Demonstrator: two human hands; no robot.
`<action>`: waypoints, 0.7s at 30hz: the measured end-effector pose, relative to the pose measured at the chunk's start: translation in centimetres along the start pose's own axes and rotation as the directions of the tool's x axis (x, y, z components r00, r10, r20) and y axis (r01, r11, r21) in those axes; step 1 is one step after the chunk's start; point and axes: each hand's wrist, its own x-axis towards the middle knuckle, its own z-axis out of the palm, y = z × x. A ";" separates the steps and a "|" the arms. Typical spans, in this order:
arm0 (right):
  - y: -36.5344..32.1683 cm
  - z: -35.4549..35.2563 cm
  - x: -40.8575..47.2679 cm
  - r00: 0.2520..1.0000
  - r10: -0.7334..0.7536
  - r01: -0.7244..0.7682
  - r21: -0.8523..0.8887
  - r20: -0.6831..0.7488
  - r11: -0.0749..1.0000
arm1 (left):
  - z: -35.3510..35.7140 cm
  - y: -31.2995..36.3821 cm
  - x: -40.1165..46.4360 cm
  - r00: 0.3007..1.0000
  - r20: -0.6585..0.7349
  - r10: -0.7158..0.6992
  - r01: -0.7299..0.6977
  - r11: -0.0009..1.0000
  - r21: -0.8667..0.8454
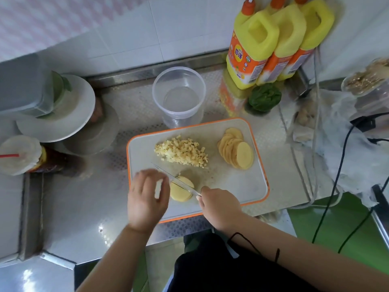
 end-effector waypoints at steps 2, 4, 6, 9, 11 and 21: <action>-0.1 0.2 0.1 0.999 0.002 -0.003 0.026 0.033 1.000 | 1.5 -0.6 -3.9 0.985 0.169 -0.029 0.024 0.999 0.033; -0.3 0.5 0.0 0.998 0.018 -0.020 0.029 0.060 0.999 | 2.9 -1.2 -6.0 0.958 0.280 -0.065 0.041 0.995 0.093; -0.6 0.5 0.0 0.997 0.035 -0.035 0.007 0.071 0.999 | 3.8 -1.6 -6.3 0.952 0.292 -0.094 0.060 0.991 0.122; -1.0 0.4 -0.1 0.996 0.044 -0.041 -0.035 0.080 0.999 | 4.2 -1.7 -6.1 0.943 0.316 -0.104 0.064 0.989 0.135; -1.2 0.3 -0.1 0.996 0.043 -0.037 -0.067 0.081 0.997 | 4.4 -1.9 -6.1 0.937 0.331 -0.114 0.077 0.989 0.125; -1.7 -0.1 0.1 0.986 0.092 -0.075 -0.118 0.139 0.990 | 5.0 -2.2 -6.5 0.941 0.302 -0.154 0.138 0.988 0.072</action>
